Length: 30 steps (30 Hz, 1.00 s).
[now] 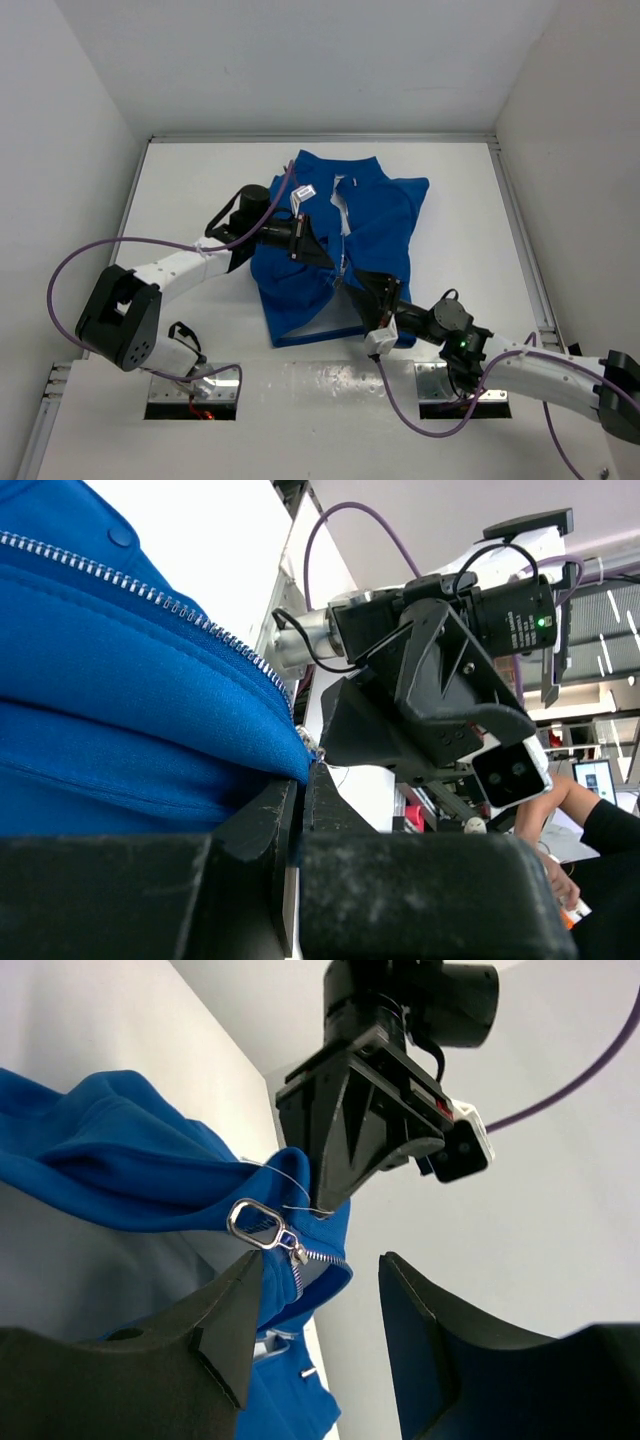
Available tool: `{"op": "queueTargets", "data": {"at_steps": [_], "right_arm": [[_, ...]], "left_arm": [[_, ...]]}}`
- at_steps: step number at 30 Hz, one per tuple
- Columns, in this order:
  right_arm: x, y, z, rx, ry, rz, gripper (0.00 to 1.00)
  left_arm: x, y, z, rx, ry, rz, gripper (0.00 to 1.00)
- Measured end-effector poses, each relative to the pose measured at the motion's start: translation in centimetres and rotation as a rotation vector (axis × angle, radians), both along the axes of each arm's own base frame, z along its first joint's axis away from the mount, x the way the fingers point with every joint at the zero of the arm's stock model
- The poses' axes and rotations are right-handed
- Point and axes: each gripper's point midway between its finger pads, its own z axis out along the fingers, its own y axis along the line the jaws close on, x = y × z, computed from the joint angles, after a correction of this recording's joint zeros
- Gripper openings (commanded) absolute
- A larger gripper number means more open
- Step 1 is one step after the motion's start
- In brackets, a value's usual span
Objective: Zip up the jacket
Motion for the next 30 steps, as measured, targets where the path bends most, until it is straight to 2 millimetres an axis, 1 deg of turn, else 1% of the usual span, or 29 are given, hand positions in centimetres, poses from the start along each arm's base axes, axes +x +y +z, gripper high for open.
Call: {"op": "queueTargets", "data": {"at_steps": [2,3,12,20,30], "right_arm": [[-0.2,0.2,-0.2,-0.012,-0.012,0.012,0.50],[-0.3,0.3,-0.2,-0.016,-0.017,0.018,0.48],[-0.9,0.8,-0.7,-0.054,-0.048,0.059,0.48],[-1.3,1.4,-1.7,-0.093,-0.048,0.095,0.48],[-1.3,1.7,-2.8,-0.133,-0.047,0.106,0.48]], "left_arm": [[0.0,0.0,0.0,0.002,0.007,0.004,0.00],[0.0,0.0,0.0,0.002,0.009,0.004,0.00],[0.0,0.0,0.1,0.001,0.025,0.007,0.00],[0.1,-0.1,0.4,-0.006,0.029,0.009,0.00],[0.0,-0.1,0.5,-0.008,0.039,0.011,0.00]]}}
